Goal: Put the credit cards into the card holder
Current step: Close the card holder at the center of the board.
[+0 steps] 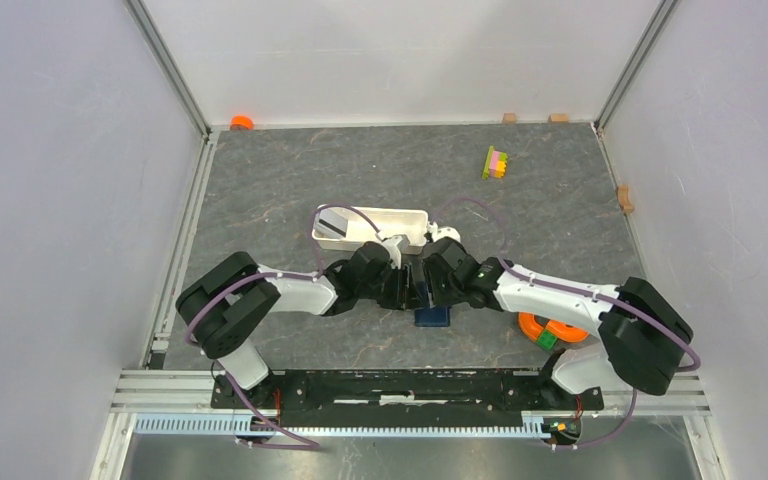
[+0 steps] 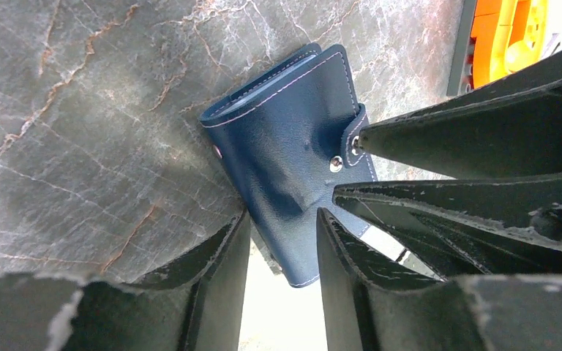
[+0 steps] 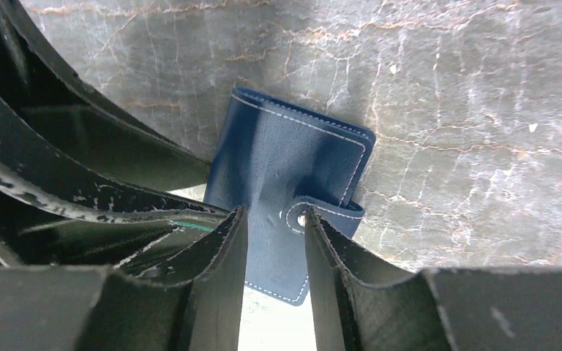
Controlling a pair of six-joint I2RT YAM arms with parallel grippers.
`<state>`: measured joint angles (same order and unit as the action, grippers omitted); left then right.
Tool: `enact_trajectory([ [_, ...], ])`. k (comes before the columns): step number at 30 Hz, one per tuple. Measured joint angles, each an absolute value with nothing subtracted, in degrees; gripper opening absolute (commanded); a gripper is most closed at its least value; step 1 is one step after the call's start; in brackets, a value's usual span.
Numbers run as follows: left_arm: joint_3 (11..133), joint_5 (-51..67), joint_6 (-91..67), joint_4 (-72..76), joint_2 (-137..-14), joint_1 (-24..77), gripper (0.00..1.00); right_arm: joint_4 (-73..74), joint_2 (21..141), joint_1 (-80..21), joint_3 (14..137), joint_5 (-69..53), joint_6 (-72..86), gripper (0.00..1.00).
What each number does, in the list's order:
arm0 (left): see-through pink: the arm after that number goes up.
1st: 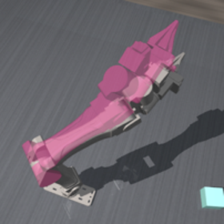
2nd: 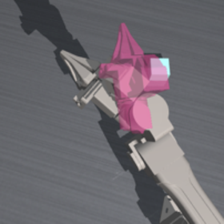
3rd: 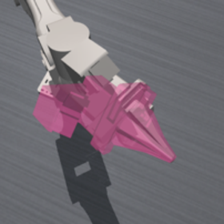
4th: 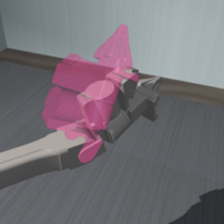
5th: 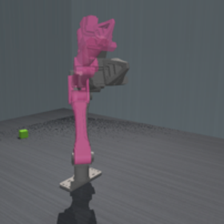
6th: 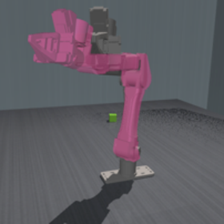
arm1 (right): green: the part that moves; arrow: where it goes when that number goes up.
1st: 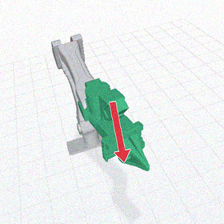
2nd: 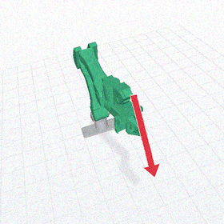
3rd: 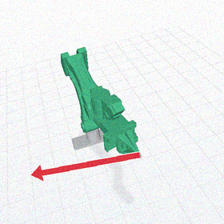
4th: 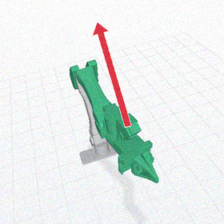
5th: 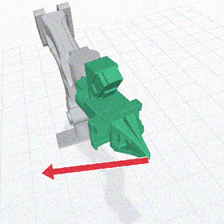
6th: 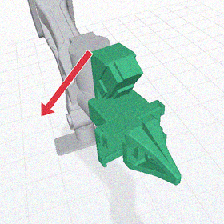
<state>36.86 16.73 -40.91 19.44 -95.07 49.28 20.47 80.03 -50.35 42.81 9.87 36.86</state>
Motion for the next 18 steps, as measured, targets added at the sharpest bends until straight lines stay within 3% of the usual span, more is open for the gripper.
enact_trajectory([
  [14,36.75,16.21,-40.93,20.78,-96.01,49.28,0.40,29.69,86.87,-55.92,50.28,22.04,38.24,0.36],
  [18,36.75,15.73,-40.93,20.84,-96.09,49.28,0.40,32.64,87.74,-57.56,52.05,24.80,38.96,0.31],
])
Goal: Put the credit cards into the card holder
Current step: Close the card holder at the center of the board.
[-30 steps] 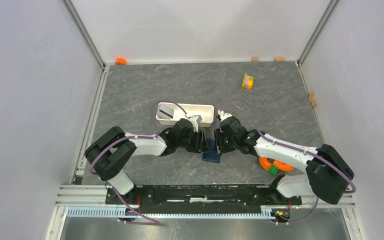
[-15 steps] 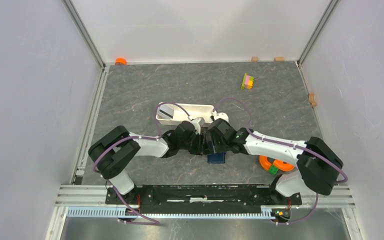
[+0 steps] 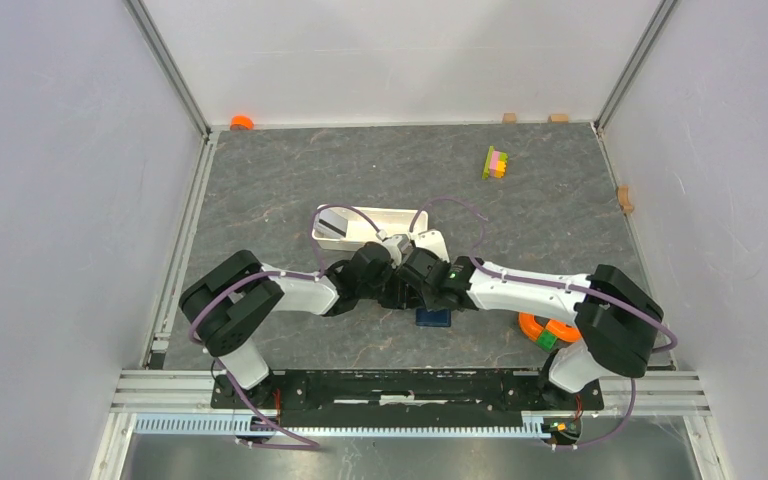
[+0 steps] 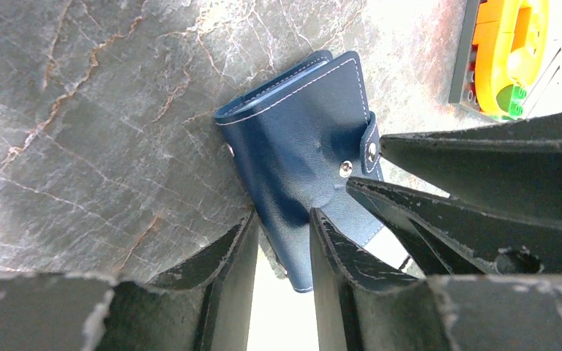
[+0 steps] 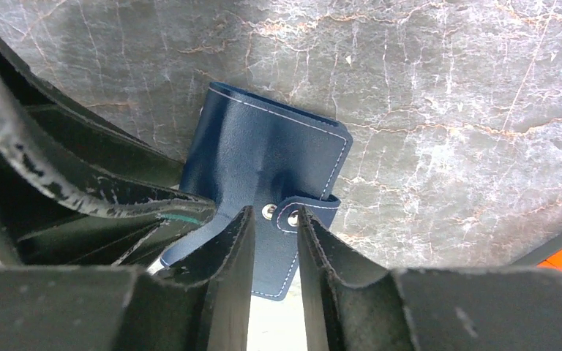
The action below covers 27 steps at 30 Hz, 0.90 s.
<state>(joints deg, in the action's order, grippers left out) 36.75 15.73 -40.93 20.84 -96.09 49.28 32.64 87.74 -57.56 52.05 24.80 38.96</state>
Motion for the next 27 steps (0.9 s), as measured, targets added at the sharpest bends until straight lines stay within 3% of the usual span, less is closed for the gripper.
enact_trajectory([
  [4,36.75,15.42,-40.93,21.45,-96.42,49.28,0.39,35.03,88.86,-58.59,53.30,26.87,39.48,0.26],
  [18,36.80,15.16,-40.93,22.65,-96.99,49.32,0.38,36.60,89.82,-58.89,53.39,29.06,40.80,0.25],
  [23,36.80,15.14,-40.93,22.70,-96.99,49.32,0.38,35.53,91.07,-58.89,53.39,29.47,40.80,0.15],
  [27,36.80,15.11,-40.93,22.79,-97.03,49.32,0.38,34.94,91.72,-58.89,53.39,30.35,40.86,0.00],
])
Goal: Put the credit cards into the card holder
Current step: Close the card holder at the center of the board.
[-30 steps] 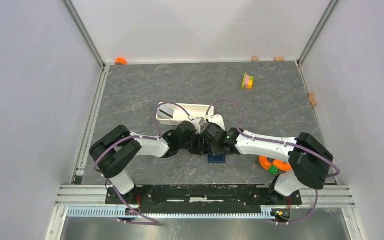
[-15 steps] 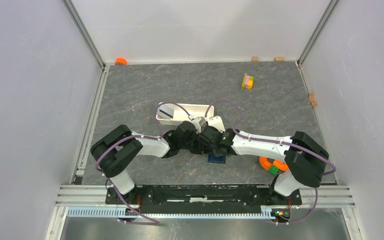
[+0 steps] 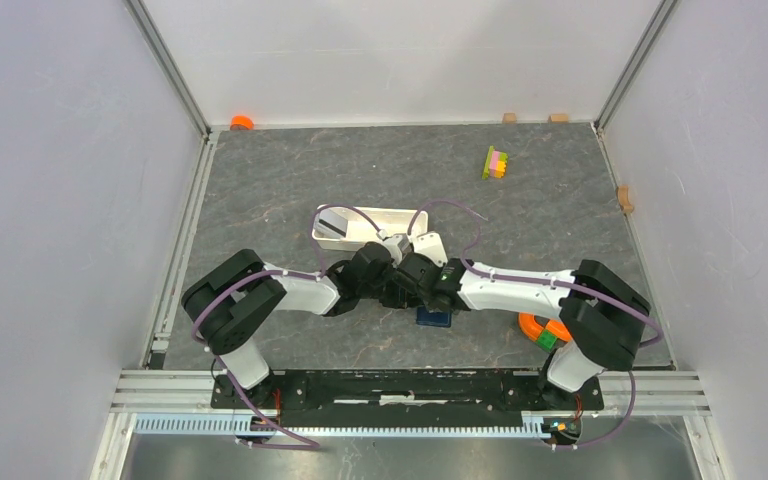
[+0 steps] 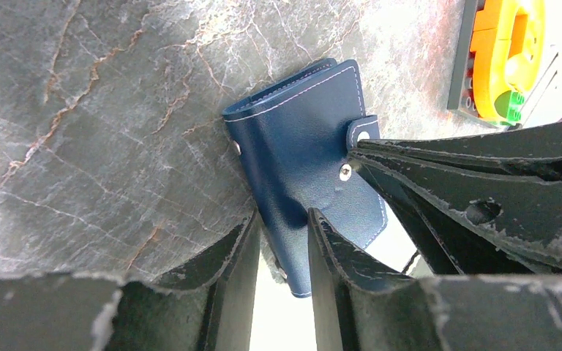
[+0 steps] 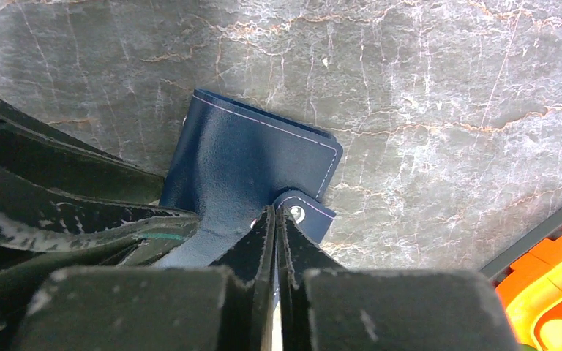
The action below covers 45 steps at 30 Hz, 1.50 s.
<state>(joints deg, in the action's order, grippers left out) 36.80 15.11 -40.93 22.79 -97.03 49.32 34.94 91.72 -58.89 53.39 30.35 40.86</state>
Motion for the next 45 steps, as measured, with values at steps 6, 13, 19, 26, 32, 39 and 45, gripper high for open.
enact_trajectory([
  [6,36.80,15.11,-40.93,22.94,-97.14,49.32,0.38,33.61,91.37,-58.89,52.12,31.27,41.19,0.00],
  [13,36.80,15.09,-40.93,22.94,-97.14,49.32,0.38,33.32,87.50,-58.89,49.63,33.56,42.02,0.00],
  [19,36.64,15.14,-40.93,23.38,-97.14,49.32,0.38,35.24,84.51,-58.85,48.14,37.41,43.64,0.37],
  [26,35.24,14.66,-40.84,21.87,-94.24,49.32,0.59,27.88,73.49,-55.88,39.62,34.06,39.20,0.90],
  [32,35.05,11.81,-38.92,12.95,-86.48,49.25,0.97,18.65,59.99,-52.45,31.11,31.75,35.18,0.98],
  [39,37.10,11.16,-38.02,2.07,-75.02,46.19,1.00,6.48,44.27,-51.99,19.29,31.59,28.58,0.98],
  [45,41.67,12.14,-37.08,-6.55,-71.75,41.56,1.00,5.69,42.57,-51.75,18.59,28.77,28.91,0.91],
])
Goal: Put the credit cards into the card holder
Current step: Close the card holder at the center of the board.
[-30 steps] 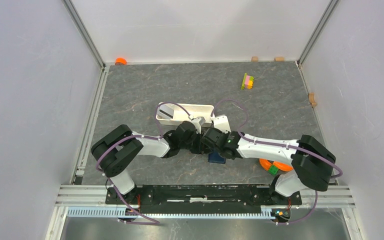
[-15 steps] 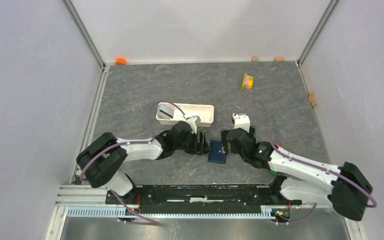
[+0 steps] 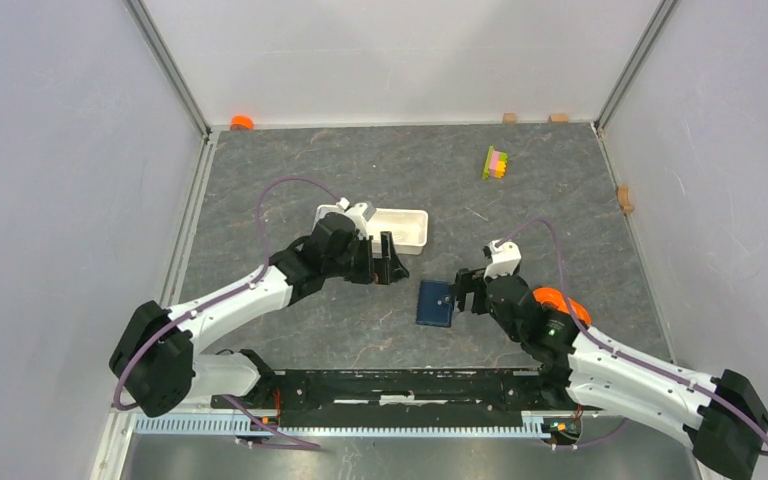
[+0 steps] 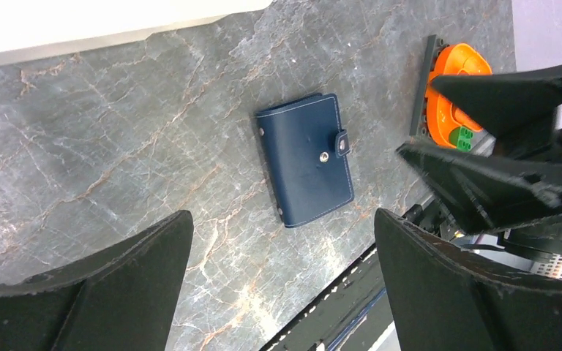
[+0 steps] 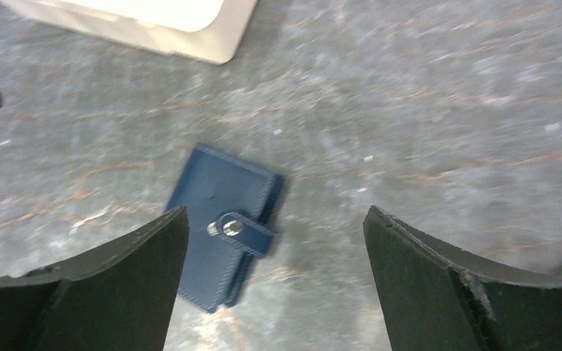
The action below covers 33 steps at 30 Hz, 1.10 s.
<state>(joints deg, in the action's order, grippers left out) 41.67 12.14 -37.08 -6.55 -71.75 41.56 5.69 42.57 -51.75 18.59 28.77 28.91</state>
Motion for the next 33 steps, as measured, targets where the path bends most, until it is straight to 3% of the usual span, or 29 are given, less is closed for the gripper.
enact_trajectory([
  [6,48.69,14.24,-34.65,-10.96,-77.54,41.60,0.97,-3.77,45.10,-51.75,11.11,15.73,39.48,0.78],
  [13,44.97,18.76,-35.81,-7.55,-84.36,41.65,0.91,-8.80,51.09,-51.75,8.19,10.85,45.76,0.72],
  [23,42.65,22.37,-38.85,-1.34,-88.01,42.15,0.88,-10.09,61.43,-50.30,14.20,12.51,42.46,0.63],
  [27,41.65,22.92,-40.07,0.32,-88.33,42.30,0.79,-13.04,64.69,-49.82,14.70,11.07,39.13,0.59],
  [33,40.23,23.16,-42.26,3.36,-89.52,42.30,0.73,-15.62,71.26,-49.76,19.16,7.68,32.16,0.58],
])
